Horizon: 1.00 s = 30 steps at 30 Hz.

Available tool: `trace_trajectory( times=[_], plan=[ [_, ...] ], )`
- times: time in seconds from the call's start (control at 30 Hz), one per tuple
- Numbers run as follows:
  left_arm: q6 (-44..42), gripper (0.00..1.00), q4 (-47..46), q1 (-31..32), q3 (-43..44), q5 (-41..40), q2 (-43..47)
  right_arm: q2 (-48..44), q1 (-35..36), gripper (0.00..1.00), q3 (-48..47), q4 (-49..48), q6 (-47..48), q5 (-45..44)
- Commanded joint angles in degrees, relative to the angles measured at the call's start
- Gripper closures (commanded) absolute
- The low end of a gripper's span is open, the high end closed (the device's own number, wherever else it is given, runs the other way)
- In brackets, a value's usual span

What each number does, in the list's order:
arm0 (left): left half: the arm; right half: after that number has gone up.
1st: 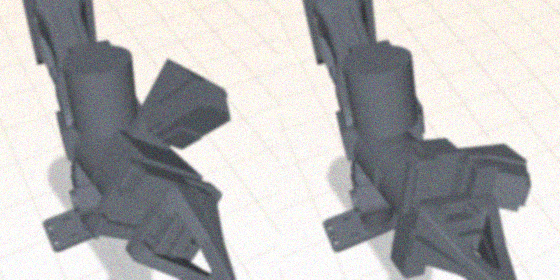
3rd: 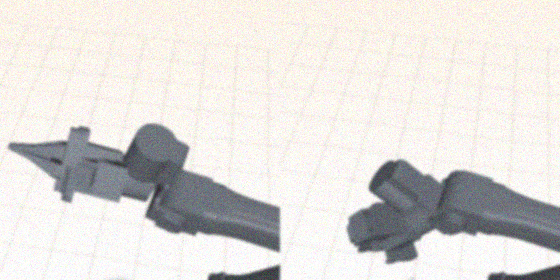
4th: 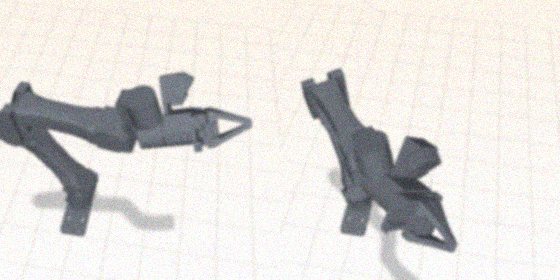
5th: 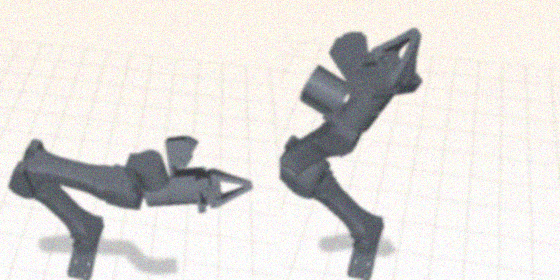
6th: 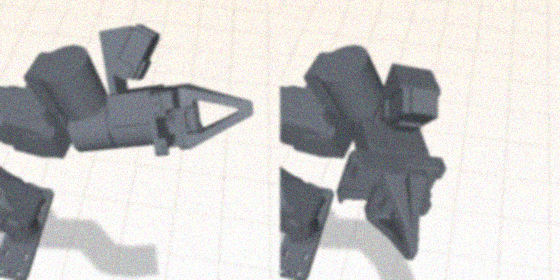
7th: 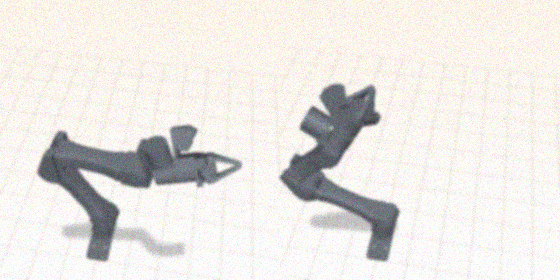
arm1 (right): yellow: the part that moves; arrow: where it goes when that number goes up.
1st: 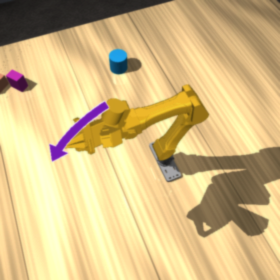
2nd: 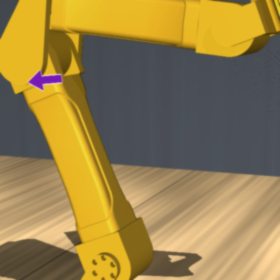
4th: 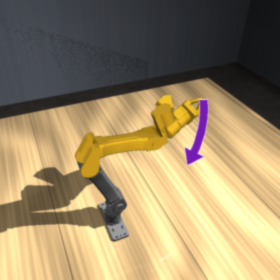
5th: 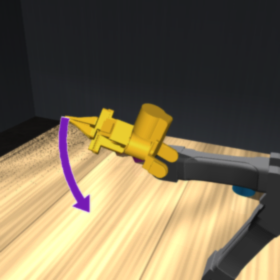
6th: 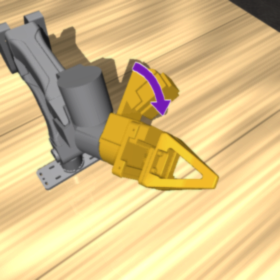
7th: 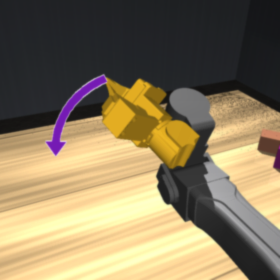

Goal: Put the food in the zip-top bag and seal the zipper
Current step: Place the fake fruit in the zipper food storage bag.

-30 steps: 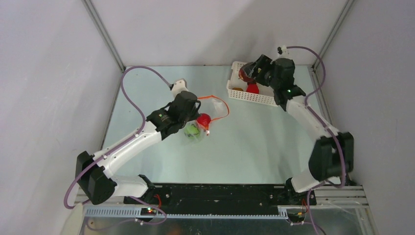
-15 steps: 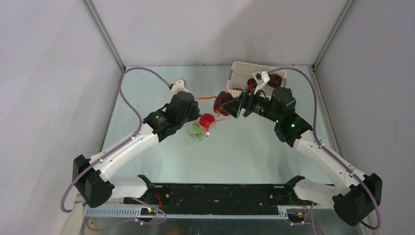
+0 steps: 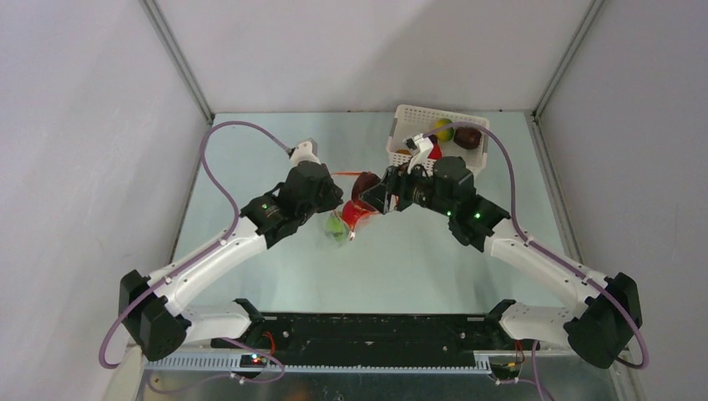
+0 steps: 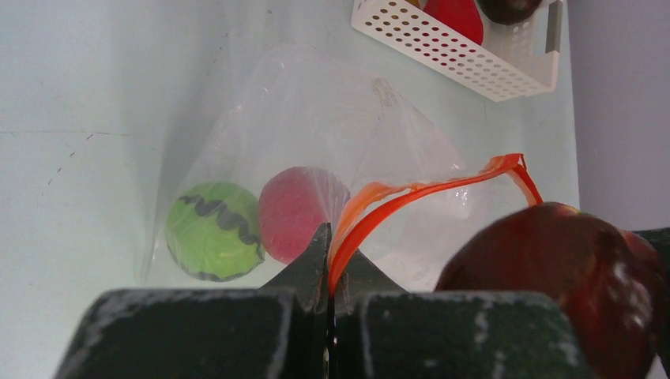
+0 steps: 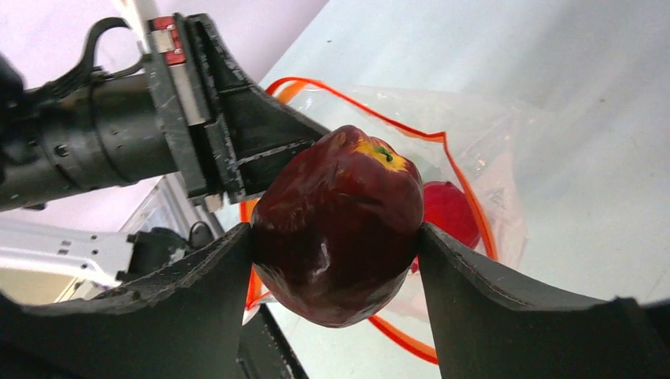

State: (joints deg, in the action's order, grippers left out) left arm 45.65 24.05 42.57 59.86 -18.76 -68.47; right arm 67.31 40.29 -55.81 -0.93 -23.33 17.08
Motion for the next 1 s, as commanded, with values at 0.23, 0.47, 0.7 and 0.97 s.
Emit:
trace_trajectory(
  times=[0.23,0.47,0.7,0.97],
  plan=[
    [1.20,1.00,-2.75,-0.21,-0.71,0.87,3.15,1.74,2.87,0.03,-1.56,-0.65,2.68,-8.56],
    [1.08,1.00,-3.10,-0.21,-0.25,1.01,2.76,0.22,2.97,0.01,-2.36,-0.79,2.92,-6.56],
    [0.93,1.00,-2.61,-0.23,-0.28,0.14,2.77,-1.74,-4.37,0.01,-4.53,0.52,-1.24,-1.41],
    [0.18,1.00,-1.85,-0.33,0.67,-0.42,2.26,0.61,-17.69,0.00,-7.81,6.72,-3.59,-3.92]
  ],
)
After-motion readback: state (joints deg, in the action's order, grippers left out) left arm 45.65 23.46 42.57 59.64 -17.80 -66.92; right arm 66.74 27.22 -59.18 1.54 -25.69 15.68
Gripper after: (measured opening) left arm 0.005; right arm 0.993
